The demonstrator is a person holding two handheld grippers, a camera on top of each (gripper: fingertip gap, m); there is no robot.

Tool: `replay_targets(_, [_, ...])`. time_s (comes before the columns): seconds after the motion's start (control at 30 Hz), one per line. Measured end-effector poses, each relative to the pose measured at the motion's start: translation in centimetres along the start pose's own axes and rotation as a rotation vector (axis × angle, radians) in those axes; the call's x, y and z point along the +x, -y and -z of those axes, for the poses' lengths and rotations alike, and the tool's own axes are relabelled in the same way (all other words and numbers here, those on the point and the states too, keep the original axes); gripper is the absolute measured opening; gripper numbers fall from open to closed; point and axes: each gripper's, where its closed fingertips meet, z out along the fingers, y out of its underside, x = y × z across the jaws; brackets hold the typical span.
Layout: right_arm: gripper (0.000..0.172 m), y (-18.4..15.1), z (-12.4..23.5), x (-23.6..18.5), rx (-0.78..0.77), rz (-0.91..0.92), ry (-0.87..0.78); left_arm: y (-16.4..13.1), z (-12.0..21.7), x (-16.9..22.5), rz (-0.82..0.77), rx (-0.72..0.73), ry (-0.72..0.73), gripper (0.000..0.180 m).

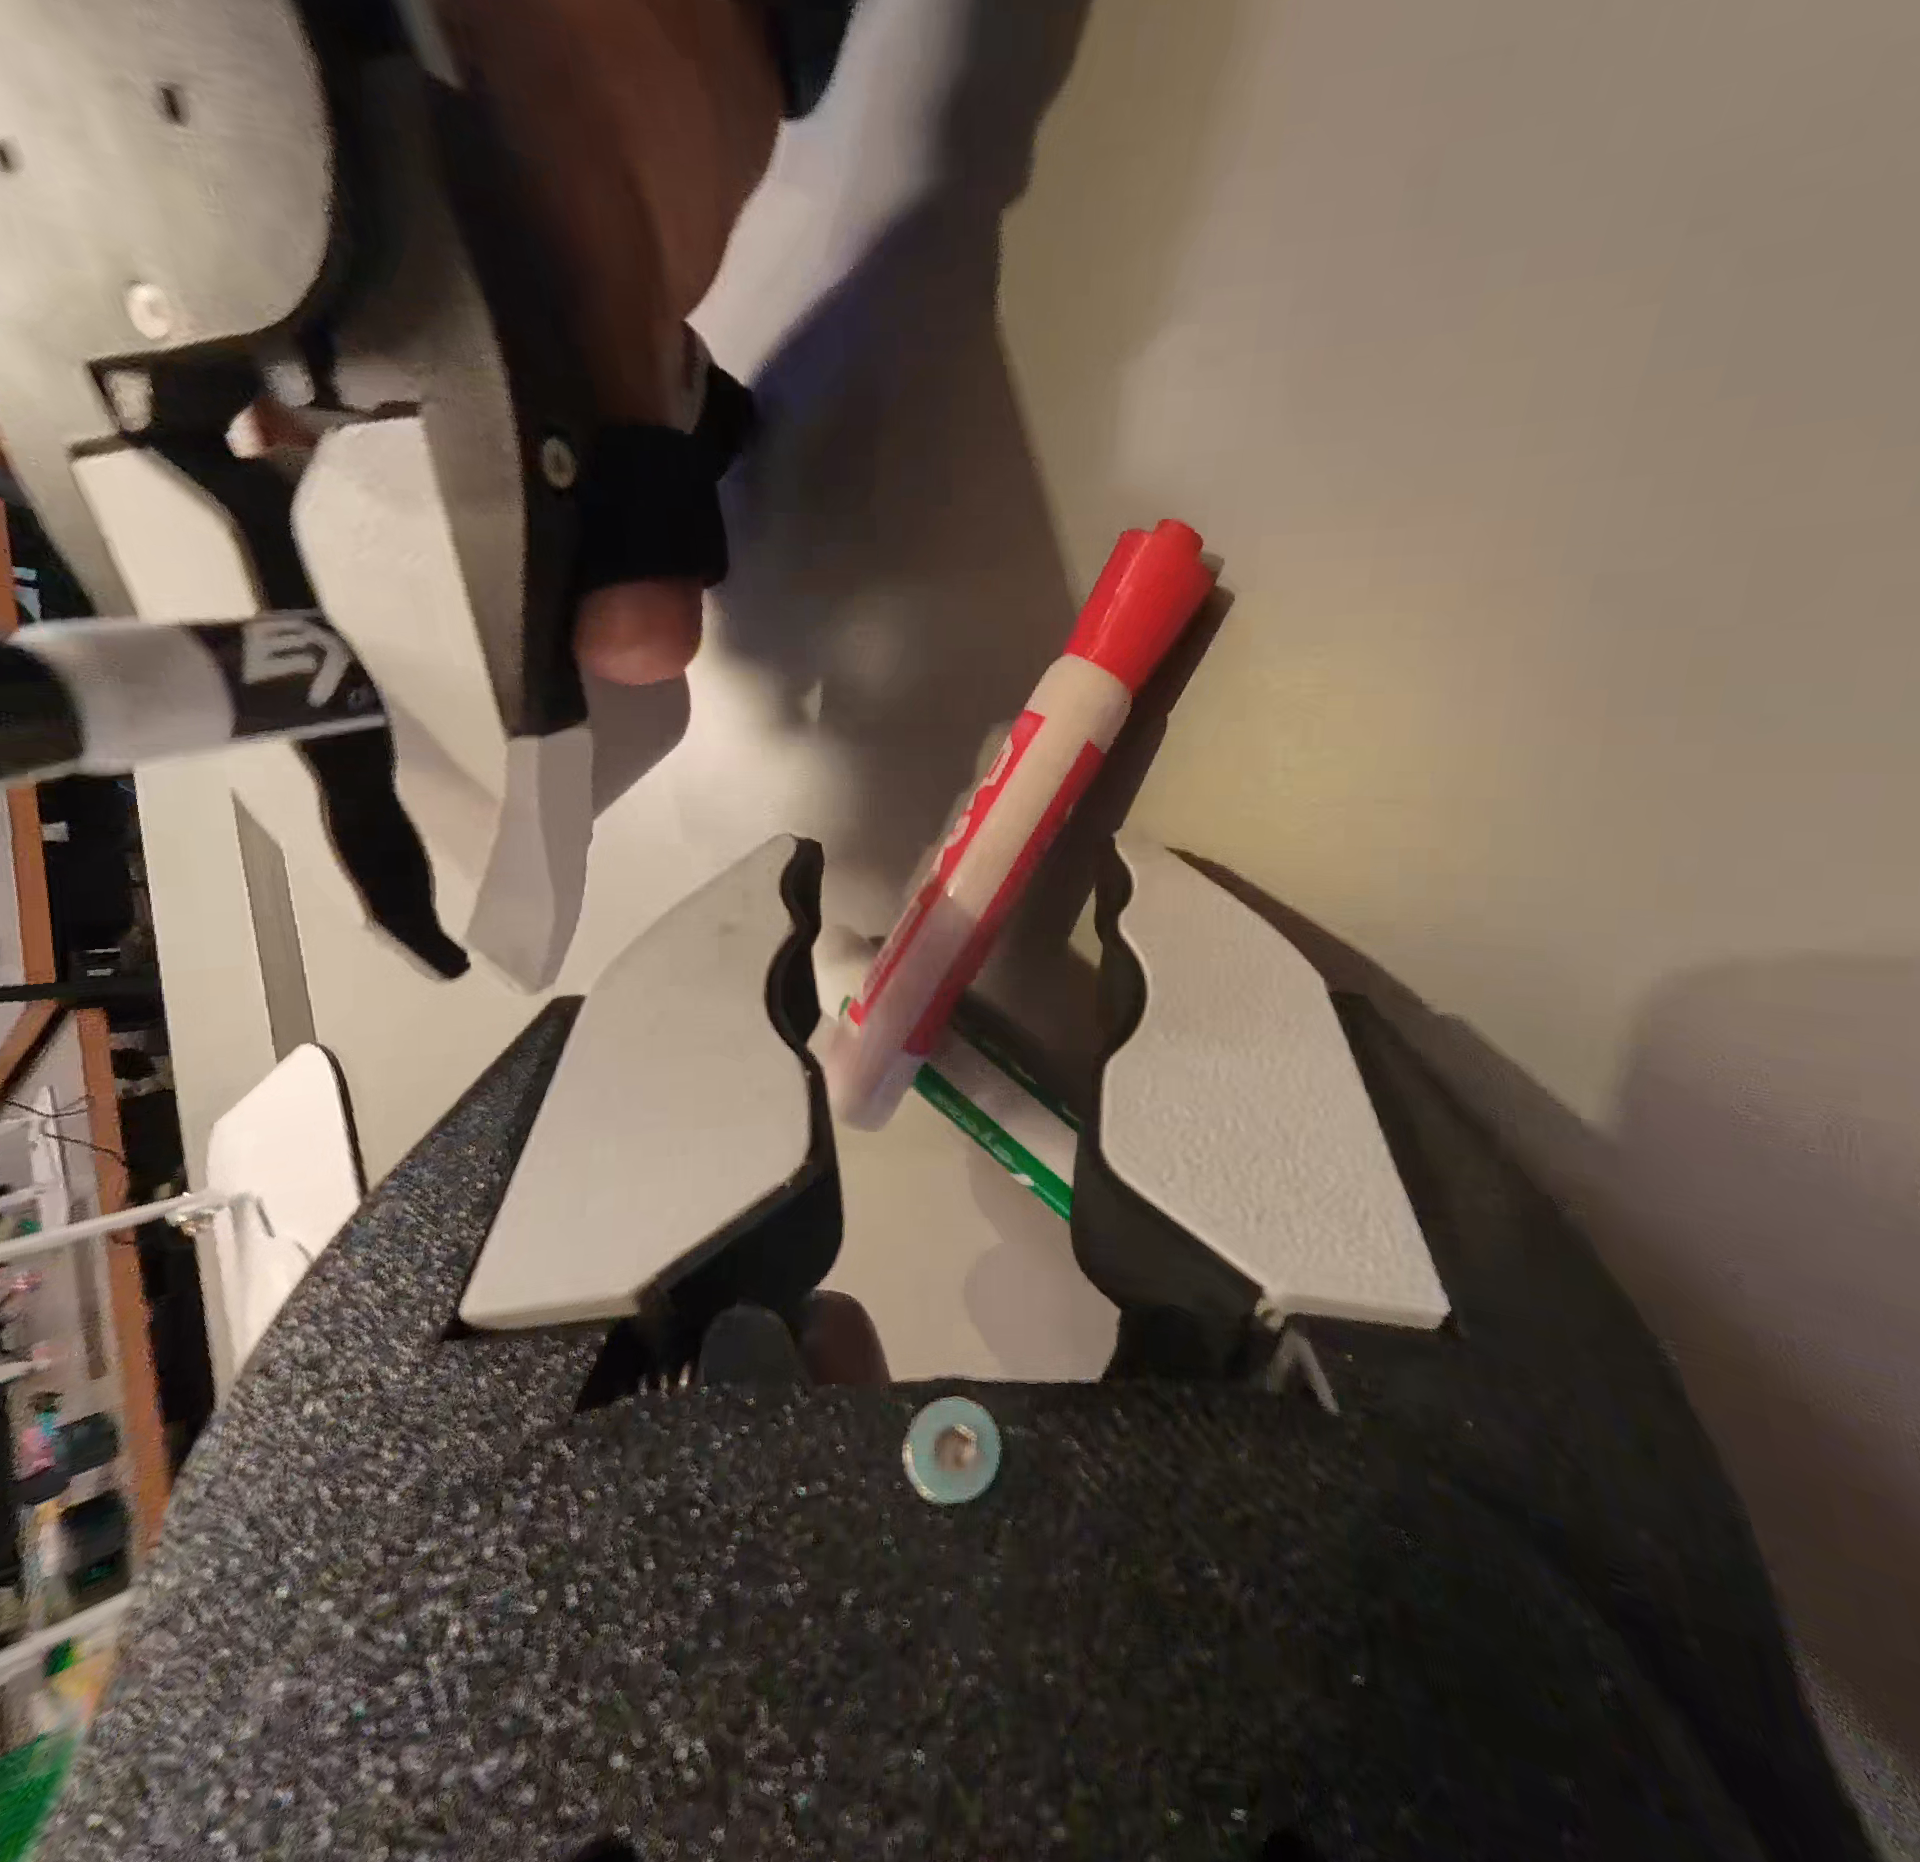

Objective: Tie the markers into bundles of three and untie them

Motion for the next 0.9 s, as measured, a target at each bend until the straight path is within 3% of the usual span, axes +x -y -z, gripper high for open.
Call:
replay_targets(0.03, [0.015, 0.0, 0.0, 0.0, 0.004, -0.006, 0.005, -0.1, -0.5, 0.0, -0.029, -0.031, -0.015, 0.050])
replay_targets(0.2, [0.015, 0.2, 0.3, 0.2, 0.029, -0.030, 0.012, -0.2, -1.8, 0.8, -0.041, -0.109, -0.079, 0.024])
replay_targets(0.43, [0.015, 0.5, 0.6, 0.7, 0.063, -0.047, -0.003, -0.1, -1.9, 0.6, 0.064, -0.122, -0.077, 0.021])
replay_targets(0.6, [0.015, 1.1, 1.2, 1.4, 0.129, -0.107, 0.009, 1.2, 0.8, -0.8, 0.332, 0.125, -0.069, 0.020])
replay_targets(0.77, [0.015, 2.4, 1.8, 0.9, 0.237, -0.212, 0.103, 1.4, 6.9, -6.7, 0.719, 0.560, 0.092, 0.019])
replay_targets(0.9, [0.015, 3.7, 2.0, -0.7, 0.312, -0.303, 0.212, 1.1, 8.7, -9.4, 0.943, 0.762, 0.154, 0.020])
